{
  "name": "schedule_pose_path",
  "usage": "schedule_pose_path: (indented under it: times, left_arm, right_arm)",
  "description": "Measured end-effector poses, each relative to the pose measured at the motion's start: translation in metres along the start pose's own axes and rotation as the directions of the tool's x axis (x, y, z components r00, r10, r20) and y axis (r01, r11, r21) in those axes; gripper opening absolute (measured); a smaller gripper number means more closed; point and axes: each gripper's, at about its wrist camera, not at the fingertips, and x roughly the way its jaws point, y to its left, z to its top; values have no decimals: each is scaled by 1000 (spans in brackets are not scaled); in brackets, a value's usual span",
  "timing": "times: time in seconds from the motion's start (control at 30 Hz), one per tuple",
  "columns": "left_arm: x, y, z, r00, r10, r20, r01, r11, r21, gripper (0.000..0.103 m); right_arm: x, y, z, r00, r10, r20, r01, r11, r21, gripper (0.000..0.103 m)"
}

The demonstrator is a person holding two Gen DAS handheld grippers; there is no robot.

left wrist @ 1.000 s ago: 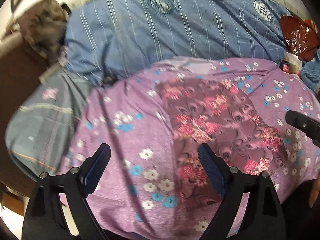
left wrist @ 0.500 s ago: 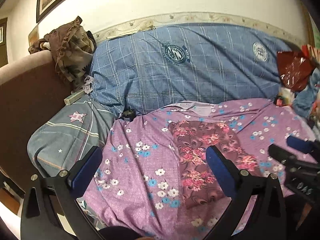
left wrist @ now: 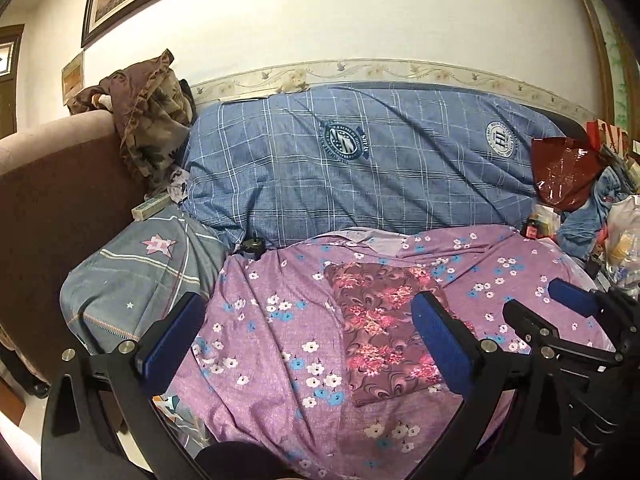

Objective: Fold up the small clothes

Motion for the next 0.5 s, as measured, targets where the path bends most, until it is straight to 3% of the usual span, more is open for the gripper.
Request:
schedule_pose_path:
  times: [0.5]
  left_arm:
    - [7, -11, 5, 999, -40, -10, 40, 999, 16, 103]
  right_arm:
    - [5, -3, 6, 998, -56, 32, 57, 998, -21, 62]
